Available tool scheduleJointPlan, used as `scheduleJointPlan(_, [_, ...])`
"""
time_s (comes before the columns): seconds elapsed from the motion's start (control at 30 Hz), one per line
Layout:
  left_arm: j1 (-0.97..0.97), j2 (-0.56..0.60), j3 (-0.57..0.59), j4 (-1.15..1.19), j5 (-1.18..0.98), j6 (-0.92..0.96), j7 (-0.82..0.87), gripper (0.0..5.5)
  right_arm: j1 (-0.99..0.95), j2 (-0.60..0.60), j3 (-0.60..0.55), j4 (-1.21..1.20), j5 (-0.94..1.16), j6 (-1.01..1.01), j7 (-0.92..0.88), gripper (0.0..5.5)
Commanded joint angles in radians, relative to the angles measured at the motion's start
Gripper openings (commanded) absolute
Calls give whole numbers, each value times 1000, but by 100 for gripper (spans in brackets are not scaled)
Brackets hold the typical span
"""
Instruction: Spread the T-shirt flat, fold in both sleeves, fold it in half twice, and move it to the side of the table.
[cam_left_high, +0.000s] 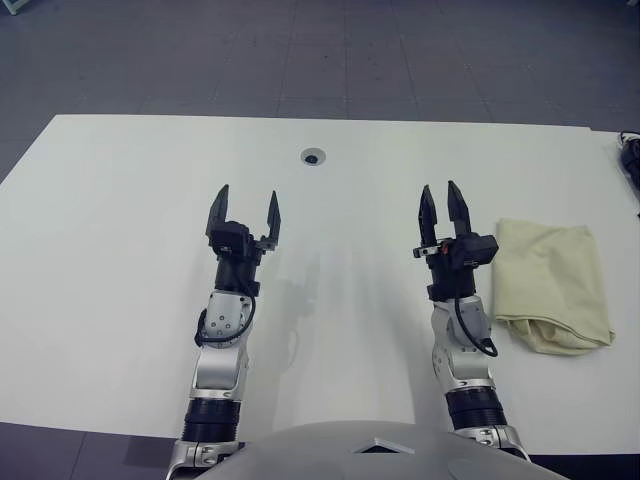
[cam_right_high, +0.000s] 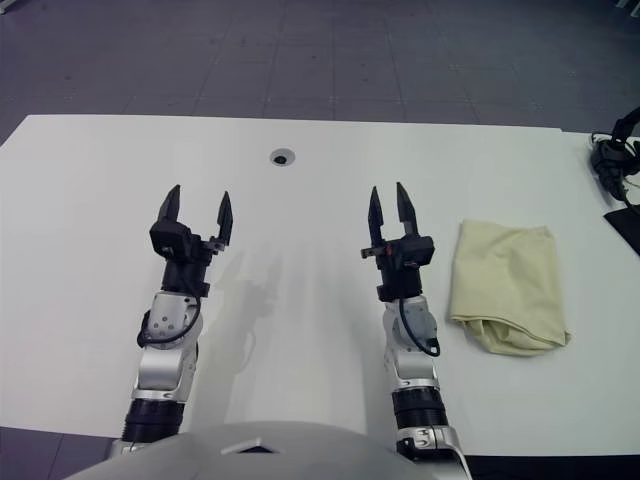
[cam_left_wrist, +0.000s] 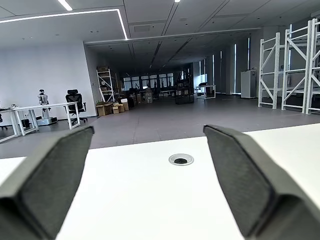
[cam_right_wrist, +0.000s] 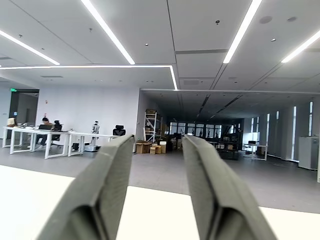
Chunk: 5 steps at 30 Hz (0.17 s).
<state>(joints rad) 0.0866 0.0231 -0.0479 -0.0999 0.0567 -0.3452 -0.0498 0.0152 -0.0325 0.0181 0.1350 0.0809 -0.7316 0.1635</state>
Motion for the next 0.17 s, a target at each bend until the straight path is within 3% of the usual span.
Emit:
scheduleJointPlan(0.03, [10, 8, 4, -11, 13, 3, 10, 443, -1, 6, -4, -9, 10, 13, -4, 254])
scheduleJointPlan(0.13, [9, 14, -10, -5, 10, -17, -7, 444, -4, 4, -3, -5, 19, 16, 6, 299])
scheduleJointPlan(0.17, [10, 16, -15, -3, 15, -27, -9, 424, -5, 2, -2, -2, 21, 16, 12, 281])
